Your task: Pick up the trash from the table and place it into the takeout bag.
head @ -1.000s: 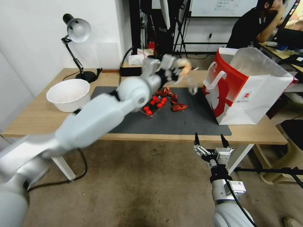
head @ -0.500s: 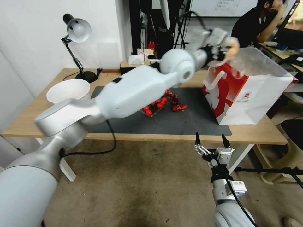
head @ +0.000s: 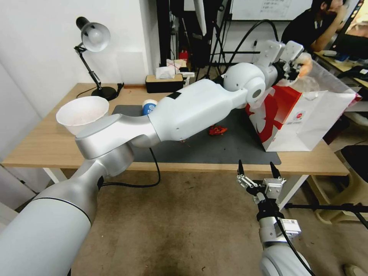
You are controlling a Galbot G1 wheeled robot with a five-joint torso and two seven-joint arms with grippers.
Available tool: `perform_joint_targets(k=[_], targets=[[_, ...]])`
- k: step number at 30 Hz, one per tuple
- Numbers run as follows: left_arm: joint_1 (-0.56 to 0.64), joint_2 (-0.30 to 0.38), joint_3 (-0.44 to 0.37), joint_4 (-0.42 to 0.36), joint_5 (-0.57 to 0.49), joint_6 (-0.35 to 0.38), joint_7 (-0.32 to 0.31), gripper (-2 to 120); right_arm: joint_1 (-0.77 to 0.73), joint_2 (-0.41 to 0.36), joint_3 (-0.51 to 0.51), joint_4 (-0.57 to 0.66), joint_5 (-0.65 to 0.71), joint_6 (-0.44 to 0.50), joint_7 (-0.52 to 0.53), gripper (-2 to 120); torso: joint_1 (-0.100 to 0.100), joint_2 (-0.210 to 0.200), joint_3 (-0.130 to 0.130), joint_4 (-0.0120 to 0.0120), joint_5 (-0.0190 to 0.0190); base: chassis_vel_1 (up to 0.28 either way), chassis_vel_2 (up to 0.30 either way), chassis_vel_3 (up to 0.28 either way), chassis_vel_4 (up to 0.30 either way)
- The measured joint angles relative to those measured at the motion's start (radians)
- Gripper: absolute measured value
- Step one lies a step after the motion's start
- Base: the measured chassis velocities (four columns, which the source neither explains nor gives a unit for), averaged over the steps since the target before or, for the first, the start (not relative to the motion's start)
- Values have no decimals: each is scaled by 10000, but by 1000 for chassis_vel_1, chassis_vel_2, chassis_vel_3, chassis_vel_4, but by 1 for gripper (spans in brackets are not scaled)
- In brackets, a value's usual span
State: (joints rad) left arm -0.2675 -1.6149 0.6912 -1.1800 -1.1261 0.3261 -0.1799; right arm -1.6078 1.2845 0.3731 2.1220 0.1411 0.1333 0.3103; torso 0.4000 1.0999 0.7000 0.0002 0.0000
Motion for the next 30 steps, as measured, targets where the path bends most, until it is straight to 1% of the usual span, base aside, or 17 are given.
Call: perform_joint_targets(k=[5, 8, 9, 10, 11, 12, 13, 14, 17, 18, 21, 22, 23, 24, 26, 27, 30], targets=[[21, 16, 69, 44, 35, -6, -12, 6, 134, -53, -62, -70, 51, -21, -9, 100, 0, 0, 0, -1, 0, 0, 0, 0, 0], [123, 35, 71, 28, 67, -29, -32, 21, 160, -74, -77, -93, 71, -34, -13, 100, 0, 0, 0, 0, 0, 0, 0, 0, 0], [123, 35, 71, 28, 67, -29, -32, 21, 160, -74, -77, -93, 71, -34, -13, 100, 0, 0, 0, 0, 0, 0, 0, 0, 0], [134, 36, 62, 9, 69, -30, -38, 26, 155, -74, -78, -96, 73, -35, -13, 100, 0, 0, 0, -2, -1, 0, 0, 0, 0], [135, 37, 57, 5, 69, -30, -40, 27, 154, -74, -79, -96, 74, -35, -14, 100, 0, 0, 1, -2, 0, 0, 0, 0, 0], [141, 41, 30, -12, 69, -30, -46, 35, 156, -70, -85, -96, 74, -35, -15, 100, 0, 0, 0, -2, 0, 0, 0, 0, 0], [141, 46, 13, -21, 69, -29, -51, 39, 158, -68, -89, -97, 73, -35, -17, 100, 0, 1, 0, -2, -1, 0, 0, 0, 0], [141, 46, 13, -21, 69, -29, -51, 39, 158, -68, -89, -97, 73, -35, -17, 100, 0, 1, 0, -2, -1, 0, 0, 0, 0], [132, 57, -36, -35, 60, -21, -63, 52, 162, -76, -92, -94, 73, -42, -18, 100, 0, 2, 0, -1, -1, 0, 0, 0, 0], [132, 57, -36, -35, 60, -21, -63, 52, 162, -76, -92, -94, 73, -42, -18, 100, 0, 2, 0, -1, -1, 0, 0, 0, 0], [121, 61, -69, -62, 51, -7, -73, 68, 144, -87, -87, -75, 74, -47, -19, 100, 0, 2, 0, -2, -1, 0, 0, 0, 0], [122, 63, -83, -72, 50, -4, -80, 71, 137, -87, -84, -67, 73, -47, -19, 100, 0, 2, 1, -2, 0, 0, 0, 0, 0], [122, 63, -83, -72, 50, -4, -80, 71, 137, -87, -84, -67, 73, -47, -19, 100, 0, 2, 1, -2, 0, 0, 0, 0, 0], [123, 69, -151, -86, 53, 4, -96, 77, 122, -87, -80, -49, 73, -48, -19, 100, 0, 2, 0, -2, -1, 0, 0, 0, 0], [154, 95, -302, -118, 58, 19, -200, 87, 110, -86, -75, -38, 73, -49, -19, 100, 0, 2, 0, -3, -1, 0, 0, 0, 0], [154, 95, -302, -118, 58, 19, -200, 87, 110, -86, -75, -38, 73, -49, -19, 100, 0, 2, 0, -3, -1, 0, 0, 0, 0], [278, 375, -606, -363, 63, 75, -325, 98, 114, -83, -76, -33, 73, -55, -22, 100, 0, 2, 0, -5, -1, 0, 0, 0, 0]])
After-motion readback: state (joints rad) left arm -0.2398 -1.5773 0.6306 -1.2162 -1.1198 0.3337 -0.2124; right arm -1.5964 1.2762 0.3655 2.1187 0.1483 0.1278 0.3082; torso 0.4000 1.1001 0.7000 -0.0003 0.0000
